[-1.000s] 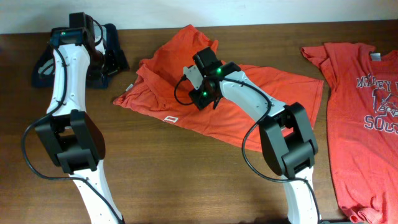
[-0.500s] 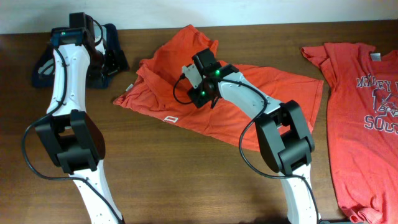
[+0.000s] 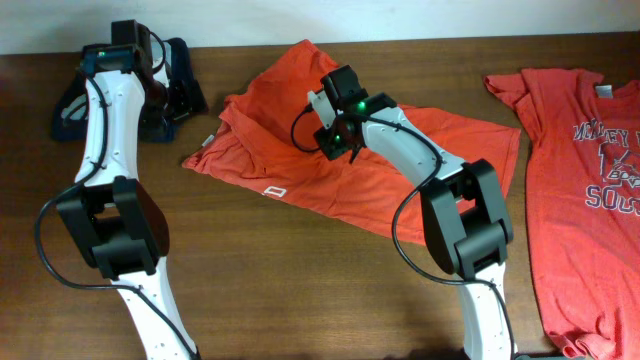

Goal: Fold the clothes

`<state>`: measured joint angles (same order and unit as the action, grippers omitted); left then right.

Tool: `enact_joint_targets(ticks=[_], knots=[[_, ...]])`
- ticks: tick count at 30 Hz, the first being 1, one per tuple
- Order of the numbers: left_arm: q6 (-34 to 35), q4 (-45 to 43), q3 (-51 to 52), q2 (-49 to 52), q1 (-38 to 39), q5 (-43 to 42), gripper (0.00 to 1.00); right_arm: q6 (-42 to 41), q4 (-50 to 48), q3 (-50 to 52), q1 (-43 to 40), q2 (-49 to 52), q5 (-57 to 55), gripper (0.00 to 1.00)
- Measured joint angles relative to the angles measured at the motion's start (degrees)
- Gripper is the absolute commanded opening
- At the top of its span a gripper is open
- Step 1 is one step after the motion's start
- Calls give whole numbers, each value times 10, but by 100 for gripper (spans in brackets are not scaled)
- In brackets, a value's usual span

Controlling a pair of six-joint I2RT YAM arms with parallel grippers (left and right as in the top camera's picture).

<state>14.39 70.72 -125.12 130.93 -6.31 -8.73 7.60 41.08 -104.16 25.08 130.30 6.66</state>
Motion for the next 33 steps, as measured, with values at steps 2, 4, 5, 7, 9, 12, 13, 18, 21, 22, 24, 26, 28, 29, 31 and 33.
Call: enact_joint_targets(ticks=[2,4,5,7,9,12,13,18,21,22,24,26,28,29,31,33], knots=[[0,0,0,0,0,0,99,1,27,0,2,-6,0,35],[0,0,0,0,0,0,99,-2,57,-1,5,-14,6,42],[0,0,0,0,0,0,99,-2,71,-1,6,-19,14,44],[0,0,0,0,0,0,99,-1,91,-1,9,-28,32,45],[0,0,0,0,0,0,99,-1,109,-3,12,-37,51,45],[0,0,0,0,0,0,99,-1,130,-3,20,-42,70,45],[0,0,0,0,0,0,99,0,144,-4,24,-42,76,45],[0,0,0,0,0,0,99,5,170,-4,39,-42,85,46],[0,0,0,0,0,0,99,11,185,-4,47,-42,85,49],[0,0,0,0,0,0,99,14,193,-4,50,-42,85,50],[0,0,0,0,0,0,99,18,208,-4,56,-42,87,51],[0,0,0,0,0,0,99,21,218,-4,61,-42,87,53],[0,0,0,0,0,0,99,25,225,-4,67,-42,87,53],[0,0,0,0,0,0,99,27,227,-4,70,-42,87,53],[0,0,0,0,0,0,99,30,228,-4,76,-42,87,53],[0,0,0,0,0,0,99,30,228,-4,81,-42,87,53]])
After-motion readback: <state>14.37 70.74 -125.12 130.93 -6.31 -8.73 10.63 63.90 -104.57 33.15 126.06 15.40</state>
